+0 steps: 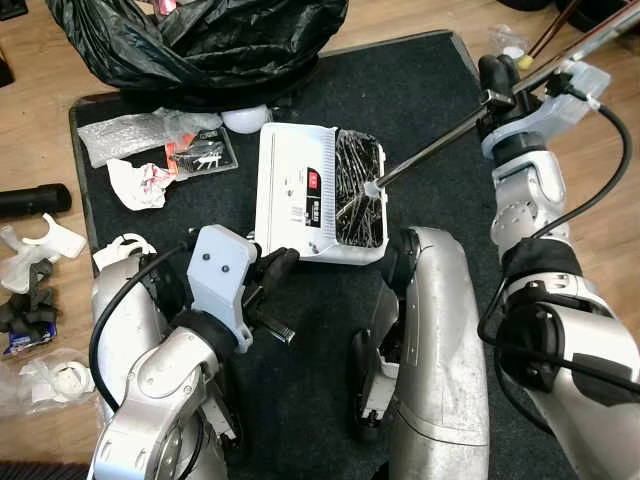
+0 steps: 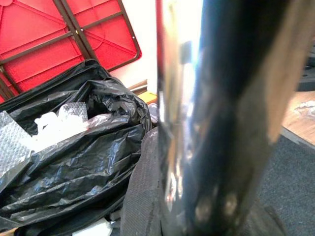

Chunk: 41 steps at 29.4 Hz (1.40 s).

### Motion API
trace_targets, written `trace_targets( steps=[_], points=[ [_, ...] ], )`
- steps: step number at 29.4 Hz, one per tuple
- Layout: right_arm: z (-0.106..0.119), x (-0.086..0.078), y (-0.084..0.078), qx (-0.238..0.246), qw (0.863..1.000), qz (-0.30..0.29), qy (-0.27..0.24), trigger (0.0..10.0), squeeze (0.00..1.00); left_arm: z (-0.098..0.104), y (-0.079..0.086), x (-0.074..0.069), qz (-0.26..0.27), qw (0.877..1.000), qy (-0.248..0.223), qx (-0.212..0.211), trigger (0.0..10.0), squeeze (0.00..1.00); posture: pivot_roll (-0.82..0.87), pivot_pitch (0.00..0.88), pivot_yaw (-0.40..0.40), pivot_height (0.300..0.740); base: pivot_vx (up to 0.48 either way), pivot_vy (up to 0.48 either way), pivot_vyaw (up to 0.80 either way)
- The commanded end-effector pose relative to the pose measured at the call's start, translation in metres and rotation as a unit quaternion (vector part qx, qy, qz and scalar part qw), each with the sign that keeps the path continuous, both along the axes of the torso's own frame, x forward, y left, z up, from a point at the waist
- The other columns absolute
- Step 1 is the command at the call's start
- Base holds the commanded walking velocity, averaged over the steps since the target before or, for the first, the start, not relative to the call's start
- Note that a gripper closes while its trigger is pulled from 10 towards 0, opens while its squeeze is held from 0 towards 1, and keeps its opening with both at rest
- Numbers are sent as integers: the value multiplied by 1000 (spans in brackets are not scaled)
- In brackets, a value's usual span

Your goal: Sweep floor

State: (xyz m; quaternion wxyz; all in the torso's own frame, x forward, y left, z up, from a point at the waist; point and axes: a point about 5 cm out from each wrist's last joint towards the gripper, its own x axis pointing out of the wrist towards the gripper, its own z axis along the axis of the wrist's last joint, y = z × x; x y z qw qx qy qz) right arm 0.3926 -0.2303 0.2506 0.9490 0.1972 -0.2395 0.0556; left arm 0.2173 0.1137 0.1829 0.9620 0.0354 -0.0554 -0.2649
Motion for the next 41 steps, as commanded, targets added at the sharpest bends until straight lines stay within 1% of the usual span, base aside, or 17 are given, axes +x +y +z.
trace_targets(
  steps=[1, 9, 10, 14, 15, 17, 18, 28, 30, 33, 34, 35, 36, 37, 39, 40, 41],
  points=[
    [4, -4, -4, 18, 1000, -6, -19, 0, 0, -7, -1, 0, 9, 1000, 12, -2, 10000, 0, -91, 340, -117, 330, 0, 0, 0],
    [2, -4, -2, 5, 1000, -9, -12, 0, 0, -7, -1, 1, 9, 1000, 10, -3, 10000, 0, -97, 337, -119, 330, 0, 0, 0],
    [3, -4, -2, -8, 1000, -15, -9, 0, 0, -7, -1, 1, 9, 1000, 9, -3, 10000, 0, -97, 337, -118, 330, 0, 0, 0],
    [3, -4, -1, -27, 999, -24, -5, 0, 0, -7, -2, 1, 9, 1000, 8, -4, 10000, 0, -97, 339, -117, 330, 0, 0, 0],
    [1, -2, -1, -45, 998, -33, 5, 10000, 0, -7, -2, 1, 9, 1000, 8, -4, 10000, 0, -97, 339, -117, 330, 0, 0, 0],
    [1, -2, -1, -45, 998, -33, 5, 10000, 0, -7, -2, 1, 9, 1000, 8, -4, 10000, 0, -97, 339, -117, 330, 0, 0, 0],
    [-1, -1, 1, -64, 997, -38, 16, 10000, 1000, -7, -2, 1, 9, 1000, 8, -5, 10000, 0, -95, 342, -118, 330, 0, 0, 0],
    [-11, 0, 4, -96, 993, -47, 45, 10000, 1000, -7, -1, -1, 10, 1000, 8, -6, 10000, 0, -95, 348, -123, 330, 0, 0, 0],
    [-23, -1, 9, -121, 990, -38, 68, 10000, 1000, -7, -1, -2, 10, 1000, 8, -7, 10000, 0, -98, 349, -126, 330, 0, 0, 0],
    [-30, -2, 13, -138, 987, -31, 80, 10000, 1000, -7, -1, -2, 10, 1000, 9, -8, 10000, 0, -97, 349, -127, 330, 0, 0, 0],
    [-40, -3, 19, -160, 982, -10, 99, 10000, 1000, -8, -2, -2, 10, 1000, 9, -8, 10000, 0, -97, 349, -128, 330, 0, 0, 0],
    [-49, -5, 24, -184, 977, 14, 111, 10000, 647, -8, -2, -2, 11, 1000, 9, -8, 10000, 0, -97, 349, -129, 330, 0, 0, 0],
    [-49, -5, 24, -184, 977, 14, 111, 10000, 647, -8, -2, -2, 11, 1000, 9, -8, 10000, 0, -97, 349, -129, 330, 0, 0, 0],
    [-56, -8, 29, -210, 970, 43, 114, 10000, 149, -8, -2, -2, 12, 1000, 9, -8, 10000, 0, -97, 349, -130, 330, 0, 0, 0],
    [-56, -8, 29, -210, 970, 43, 114, 10000, 149, -8, -2, -2, 12, 1000, 9, -8, 10000, 0, -97, 349, -130, 330, 0, 0, 0],
    [-59, -12, 31, -245, 961, 69, 109, 10000, 0, -8, -2, -2, 13, 1000, 9, -9, 10000, 0, -98, 349, -131, 330, 0, 0, 0],
    [-57, -15, 30, -277, 953, 82, 96, 10000, 0, -8, -2, -2, 13, 1000, 9, -9, 10000, 0, -102, 349, -133, 330, 0, 0, 0]
  ],
)
